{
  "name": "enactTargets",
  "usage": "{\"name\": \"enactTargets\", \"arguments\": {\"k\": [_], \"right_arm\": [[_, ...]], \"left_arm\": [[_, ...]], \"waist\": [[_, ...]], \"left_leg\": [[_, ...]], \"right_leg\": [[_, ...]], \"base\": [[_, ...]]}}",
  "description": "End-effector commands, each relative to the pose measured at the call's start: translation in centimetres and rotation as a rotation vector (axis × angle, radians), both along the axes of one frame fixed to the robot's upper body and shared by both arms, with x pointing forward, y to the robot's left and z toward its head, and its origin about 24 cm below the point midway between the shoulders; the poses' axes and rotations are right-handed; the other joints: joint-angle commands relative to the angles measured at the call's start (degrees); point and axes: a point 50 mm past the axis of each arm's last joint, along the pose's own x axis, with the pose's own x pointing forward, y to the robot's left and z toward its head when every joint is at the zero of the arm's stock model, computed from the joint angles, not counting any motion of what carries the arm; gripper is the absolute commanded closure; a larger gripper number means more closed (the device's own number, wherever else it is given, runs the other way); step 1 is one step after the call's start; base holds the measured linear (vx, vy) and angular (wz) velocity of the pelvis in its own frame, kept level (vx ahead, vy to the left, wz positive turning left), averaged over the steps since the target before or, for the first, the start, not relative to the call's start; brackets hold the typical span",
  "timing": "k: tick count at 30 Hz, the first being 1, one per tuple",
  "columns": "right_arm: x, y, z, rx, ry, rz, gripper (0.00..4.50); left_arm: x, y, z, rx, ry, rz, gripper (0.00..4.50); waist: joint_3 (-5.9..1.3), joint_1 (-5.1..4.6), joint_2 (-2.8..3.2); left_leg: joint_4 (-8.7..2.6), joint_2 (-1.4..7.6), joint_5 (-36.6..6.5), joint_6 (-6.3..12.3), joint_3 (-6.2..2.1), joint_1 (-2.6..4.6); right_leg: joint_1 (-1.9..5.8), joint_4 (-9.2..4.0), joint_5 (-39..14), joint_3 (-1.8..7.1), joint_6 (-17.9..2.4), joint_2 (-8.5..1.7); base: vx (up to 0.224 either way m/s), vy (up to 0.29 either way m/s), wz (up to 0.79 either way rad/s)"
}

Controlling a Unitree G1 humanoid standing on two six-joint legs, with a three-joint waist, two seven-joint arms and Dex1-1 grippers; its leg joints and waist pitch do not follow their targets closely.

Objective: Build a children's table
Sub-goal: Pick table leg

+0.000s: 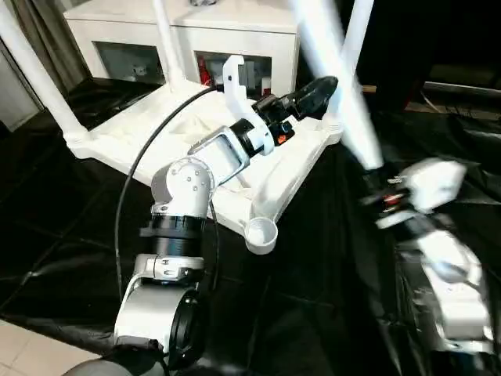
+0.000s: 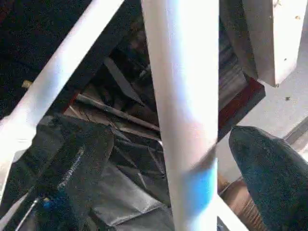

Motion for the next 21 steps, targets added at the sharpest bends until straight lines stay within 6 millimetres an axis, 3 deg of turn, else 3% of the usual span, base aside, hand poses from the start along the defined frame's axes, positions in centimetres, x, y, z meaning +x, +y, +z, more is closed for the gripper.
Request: {"name": "enactTargets", "arguments": {"k": [1, 2, 3, 4, 5, 6, 7, 9, 11, 12, 13, 14, 15, 21], "right_arm": [[0.2, 0.6, 0.8, -0.010, -0.047, 0.042, 3.27], [0.3, 0.7, 0.9, -0.016, -0.053, 0.050, 3.27], [0.3, 0.8, 0.9, -0.020, -0.058, 0.055, 3.27], [0.4, 1.0, 0.9, -0.029, -0.059, 0.070, 3.27], [0.4, 1.0, 0.9, -0.029, -0.059, 0.070, 3.27], [0.5, 1.2, 0.9, -0.040, -0.057, 0.081, 3.27], [0.6, 1.5, 0.7, -0.057, -0.048, 0.100, 3.27], [0.7, 1.7, 0.5, -0.066, -0.037, 0.118, 3.27], [0.8, 1.9, 0.4, -0.074, -0.033, 0.134, 3.27], [0.9, 2.0, 0.4, -0.078, -0.032, 0.139, 3.27], [1.0, 2.1, 0.3, -0.082, -0.031, 0.142, 3.27], [1.1, 2.1, 0.3, -0.085, -0.029, 0.146, 3.27], [1.2, 2.2, 0.2, -0.086, -0.028, 0.147, 3.27], [1.6, 2.5, 0.2, -0.085, -0.027, 0.156, 3.27]], "left_arm": [[0.2, 0.2, -0.4, -0.012, 0.053, 0.010, 0.00], [0.3, 0.3, -0.5, -0.012, 0.059, 0.017, 0.00], [0.3, 0.3, -0.5, -0.010, 0.061, 0.024, 0.00], [0.4, 0.5, -0.6, -0.005, 0.064, 0.041, 0.00], [0.4, 0.5, -0.6, -0.005, 0.064, 0.041, 0.00], [0.5, 0.6, -0.6, -0.010, 0.066, 0.056, 0.00], [0.5, 0.9, -0.5, -0.025, 0.070, 0.072, 0.00], [0.5, 1.3, -0.3, -0.045, 0.075, 0.077, 0.00], [0.5, 1.5, -0.2, -0.057, 0.077, 0.080, 0.00], [0.5, 1.6, -0.2, -0.058, 0.076, 0.083, 0.19], [0.4, 1.7, -0.2, -0.057, 0.074, 0.086, 0.19], [0.4, 1.8, -0.2, -0.056, 0.076, 0.091, 0.30], [0.4, 1.9, -0.2, -0.054, 0.079, 0.099, 0.30], [0.2, 2.1, -0.4, -0.059, 0.093, 0.119, 0.77]], "waist": [[-4.63, 0.09, -2.36], [-4.64, 0.06, -2.74], [-4.70, 0.21, -2.50], [-4.66, 0.09, -3.06], [-4.72, 0.18, -2.81], [-4.71, 0.13, -3.03], [-4.73, 0.06, -3.69], [-4.67, 0.18, -3.53], [-4.60, 0.14, -3.94], [-4.64, 0.21, -3.85], [-4.56, 0.06, -4.37], [-4.60, 0.21, -4.13], [-4.52, 0.22, -4.43], [-4.51, 0.36, -4.66]], "left_leg": [[-3.86, 2.24, -7.35, 6.79, -0.63, 1.45], [-3.91, 2.23, -7.23, 6.73, -0.67, 1.40], [-3.96, 2.34, -6.98, 6.65, -0.78, 1.46], [-3.99, 2.39, -7.00, 6.69, -0.70, 1.46], [-4.00, 2.43, -6.93, 6.56, -0.82, 1.50], [-4.02, 2.48, -6.94, 6.50, -0.77, 1.54], [-4.04, 2.49, -6.91, 6.51, -0.72, 1.56], [-4.04, 2.49, -7.03, 6.34, -0.73, 1.59], [-4.16, 2.57, -7.55, 6.08, -0.70, 1.66], [-4.16, 2.63, -7.62, 5.90, -0.78, 1.72], [-4.23, 2.63, -8.02, 5.81, -0.71, 1.72], [-4.26, 2.67, -7.94, 5.59, -0.76, 1.82], [-4.28, 2.71, -8.05, 5.49, -0.76, 1.78], [-4.38, 2.76, -8.22, 4.84, -0.76, 1.84]], "right_leg": [[2.68, -4.38, -9.97, 1.31, -13.06, -2.38], [2.83, -4.34, -9.68, 1.28, -13.11, -2.37], [2.81, -4.21, -9.36, 1.31, -13.20, -2.43], [2.78, -4.24, -8.74, 1.33, -13.16, -2.37], [2.82, -4.00, -8.32, 1.32, -13.31, -2.43], [2.78, -4.08, -7.64, 1.35, -13.37, -2.39], [2.91, -4.02, -6.84, 1.34, -13.55, -2.37], [2.88, -3.94, -6.71, 1.38, -13.76, -2.47], [2.87, -4.01, -6.89, 1.40, -13.91, -2.47], [2.90, -3.85, -6.74, 1.39, -14.02, -2.55], [2.83, -4.00, -6.88, 1.38, -14.00, -2.45], [2.87, -3.90, -6.87, 1.42, -14.10, -2.58], [2.89, -3.86, -6.87, 1.44, -14.08, -2.61], [2.97, -3.85, -6.01, 1.51, -13.82, -2.65]], "base": [[0.000, 0.000, 0.00], [0.000, 0.000, 0.00], [0.000, 0.000, 0.00], [0.000, 0.000, 0.00], [0.000, 0.000, 0.00], [0.000, 0.000, 0.00], [0.000, 0.000, 0.00], [0.000, 0.000, 0.00], [0.000, 0.000, 0.00], [0.000, 0.000, 0.00], [0.000, 0.000, 0.00], [0.000, 0.000, 0.00], [0.000, 0.000, 0.00], [0.000, 0.000, 0.00]]}}
